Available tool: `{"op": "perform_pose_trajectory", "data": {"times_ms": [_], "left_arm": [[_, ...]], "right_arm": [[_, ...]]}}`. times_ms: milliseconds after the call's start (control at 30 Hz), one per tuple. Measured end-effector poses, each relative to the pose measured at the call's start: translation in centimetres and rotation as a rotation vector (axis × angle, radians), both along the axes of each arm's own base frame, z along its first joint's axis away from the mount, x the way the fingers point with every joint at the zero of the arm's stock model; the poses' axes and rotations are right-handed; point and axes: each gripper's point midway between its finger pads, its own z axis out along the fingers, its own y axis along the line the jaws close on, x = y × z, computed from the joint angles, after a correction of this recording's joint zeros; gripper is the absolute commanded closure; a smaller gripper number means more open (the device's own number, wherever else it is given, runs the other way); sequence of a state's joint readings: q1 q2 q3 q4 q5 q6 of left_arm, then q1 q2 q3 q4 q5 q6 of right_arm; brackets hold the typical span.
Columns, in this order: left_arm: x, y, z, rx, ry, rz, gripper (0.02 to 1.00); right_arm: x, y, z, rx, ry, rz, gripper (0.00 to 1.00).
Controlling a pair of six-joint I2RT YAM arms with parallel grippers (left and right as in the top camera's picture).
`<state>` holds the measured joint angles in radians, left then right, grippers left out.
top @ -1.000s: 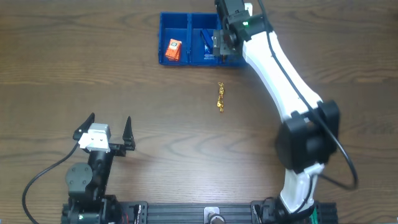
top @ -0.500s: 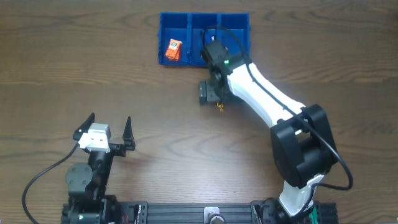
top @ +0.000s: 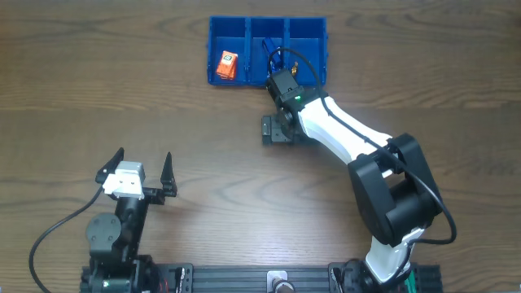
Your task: Sort Candies Into Trays
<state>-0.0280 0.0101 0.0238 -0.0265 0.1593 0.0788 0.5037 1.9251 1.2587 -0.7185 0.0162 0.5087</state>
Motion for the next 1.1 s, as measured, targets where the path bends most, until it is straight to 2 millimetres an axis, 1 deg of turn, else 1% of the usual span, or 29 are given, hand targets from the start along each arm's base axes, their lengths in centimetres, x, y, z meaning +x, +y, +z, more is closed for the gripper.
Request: {"op": "perform_pose_trajectory", "data": {"times_ms": [133, 200, 267, 367, 533, 600, 767, 933, 1033, 1100], "left_arm": [[0.0, 0.0, 0.0, 0.000, 0.000, 0.000, 0.020], [0.0, 0.0, 0.0, 0.000, 0.000, 0.000, 0.020], [0.0, 0.0, 0.0, 0.000, 0.000, 0.000, 0.020], [0.0, 0.0, 0.0, 0.000, 0.000, 0.000, 0.020], [0.0, 0.0, 0.0, 0.000, 0.000, 0.000, 0.020], [0.0, 0.0, 0.0, 0.000, 0.000, 0.000, 0.020], [0.0, 0.0, 0.0, 0.000, 0.000, 0.000, 0.020], [0.0, 0.0, 0.0, 0.000, 0.000, 0.000, 0.020], [0.0, 0.0, 0.0, 0.000, 0.000, 0.000, 0.020], [0.0, 0.0, 0.0, 0.000, 0.000, 0.000, 0.023]], "right_arm": [[0.3, -0.1, 0.0, -0.009, -0.012, -0.006, 0.045], [0.3, -0.3, -0.4, -0.022, -0.008, -0.010, 0.053], [0.2, -0.5, -1.1, -0.033, 0.005, -0.012, 0.095], [0.3, -0.5, -1.6, -0.045, 0.004, -0.017, 0.244], [0.6, -0.4, -1.6, -0.040, -0.009, -0.029, 0.584], [0.6, -0.4, -1.6, -0.040, -0.009, -0.028, 0.687], [0.6, -0.4, -1.6, -0.040, -0.009, -0.030, 0.840], [0.6, -0.4, -1.5, -0.040, -0.007, -0.030, 0.963], [0.5, -0.5, -1.5, -0.041, -0.004, -0.030, 0.963], [0.2, -0.6, -1.5, -0.048, 0.008, -0.028, 0.963]]}}
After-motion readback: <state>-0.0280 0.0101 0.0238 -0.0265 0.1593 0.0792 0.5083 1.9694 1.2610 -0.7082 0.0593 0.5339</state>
